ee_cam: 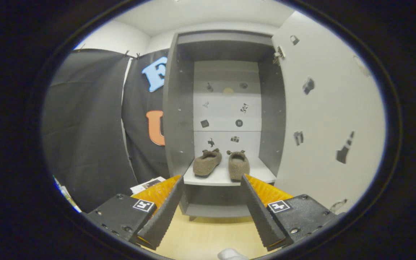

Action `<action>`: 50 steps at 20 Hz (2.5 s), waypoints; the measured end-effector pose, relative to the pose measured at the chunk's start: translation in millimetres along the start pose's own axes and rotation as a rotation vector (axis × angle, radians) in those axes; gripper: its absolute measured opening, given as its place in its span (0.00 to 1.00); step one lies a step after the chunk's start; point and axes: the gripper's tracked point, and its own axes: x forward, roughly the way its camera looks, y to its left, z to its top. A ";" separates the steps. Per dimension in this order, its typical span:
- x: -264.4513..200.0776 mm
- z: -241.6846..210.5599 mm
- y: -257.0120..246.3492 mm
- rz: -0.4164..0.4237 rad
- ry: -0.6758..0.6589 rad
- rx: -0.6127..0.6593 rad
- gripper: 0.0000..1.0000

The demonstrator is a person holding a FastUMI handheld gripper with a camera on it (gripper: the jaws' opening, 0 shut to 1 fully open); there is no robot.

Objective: Open the shoe cabinet door, grab the shoes and put them into the shoe cabinet, then close the shoe cabinet door.

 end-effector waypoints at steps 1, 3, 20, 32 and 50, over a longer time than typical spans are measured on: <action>-17.7 2.8 -1.5 0.000 -0.009 0.003 0.99; -56.9 2.7 -9.9 0.004 -0.014 -0.005 0.99; -212.8 35.5 -295.1 -0.280 -0.069 0.070 1.00; -138.3 24.1 -302.5 -0.024 0.009 0.077 1.00; -124.5 22.2 -167.6 -0.041 -0.009 0.043 0.98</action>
